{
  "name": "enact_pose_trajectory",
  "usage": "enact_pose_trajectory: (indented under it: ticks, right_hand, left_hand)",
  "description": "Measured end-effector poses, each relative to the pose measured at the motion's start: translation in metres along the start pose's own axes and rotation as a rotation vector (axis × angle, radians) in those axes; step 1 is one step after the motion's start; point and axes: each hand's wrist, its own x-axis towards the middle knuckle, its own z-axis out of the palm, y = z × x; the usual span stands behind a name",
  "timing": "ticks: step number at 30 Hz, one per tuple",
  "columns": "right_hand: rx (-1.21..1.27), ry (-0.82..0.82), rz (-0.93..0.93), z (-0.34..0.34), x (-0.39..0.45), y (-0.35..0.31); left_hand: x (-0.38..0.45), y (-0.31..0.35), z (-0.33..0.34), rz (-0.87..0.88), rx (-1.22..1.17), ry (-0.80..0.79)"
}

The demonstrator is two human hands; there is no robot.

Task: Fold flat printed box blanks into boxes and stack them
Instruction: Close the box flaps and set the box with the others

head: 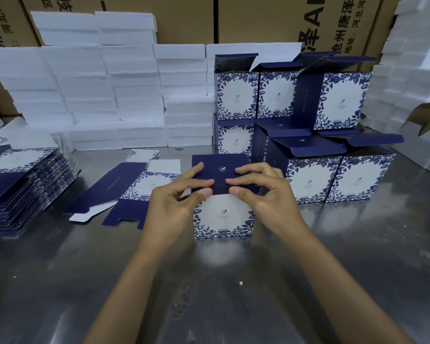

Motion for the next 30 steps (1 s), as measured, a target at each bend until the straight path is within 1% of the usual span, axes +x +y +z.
enact_pose_trajectory:
  ticks: [2,4,6,8,10,11,12,14,15,16,17,19,22,26,30]
  right_hand:
    - [-0.019,-0.017,0.001,-0.001,0.002,0.000]
    - [-0.029,-0.076,0.008,-0.008,0.004,-0.001]
    - [0.004,-0.110,0.016,-0.016,0.002,0.000]
    - [0.057,-0.100,0.020,-0.020,-0.001,0.000]
    - [0.044,-0.065,0.016,-0.021,-0.003,-0.001]
    - [-0.011,-0.046,-0.003,-0.022,-0.003,-0.002]
    - [-0.125,-0.012,-0.059,-0.021,-0.003,-0.002]
    - [-0.441,0.076,-0.249,-0.016,-0.005,-0.002]
    - [-0.575,0.098,-0.324,-0.011,-0.007,-0.002]
    - [-0.686,0.083,-0.354,-0.005,-0.009,-0.002]
    - [-0.779,0.035,-0.337,0.002,-0.009,0.000]
    - [-0.896,-0.062,-0.219,0.012,-0.001,0.005]
    - [-1.000,-0.130,-0.109,0.017,0.026,0.020]
    - [-1.016,-0.158,-0.034,0.019,0.068,0.037]
    - [-0.989,-0.163,-0.001,0.020,0.096,0.054]
  left_hand:
    - [0.002,0.001,-0.001,-0.010,0.021,-0.031]
    - [0.004,0.002,-0.007,-0.021,0.037,-0.087]
    - [0.003,0.002,-0.010,-0.023,0.043,-0.105]
    - [0.002,0.001,-0.007,-0.009,0.042,-0.090]
    - [0.001,0.001,-0.003,-0.012,0.043,-0.084]
    - [0.002,0.001,-0.002,-0.014,0.049,-0.086]
    - [0.003,0.001,0.000,-0.012,0.067,-0.084]
    - [0.008,-0.002,0.006,-0.005,0.119,-0.056]
    - [0.011,-0.004,0.012,-0.005,0.131,-0.029]
    - [0.016,-0.007,0.019,-0.007,0.140,0.003]
    - [0.021,-0.010,0.027,-0.011,0.161,0.037]
    - [0.036,-0.017,0.043,-0.017,0.215,0.095]
    - [0.069,-0.028,0.061,-0.002,0.270,0.108]
    - [0.115,-0.040,0.074,-0.046,0.307,0.094]
    - [0.146,-0.054,0.080,-0.083,0.310,0.074]
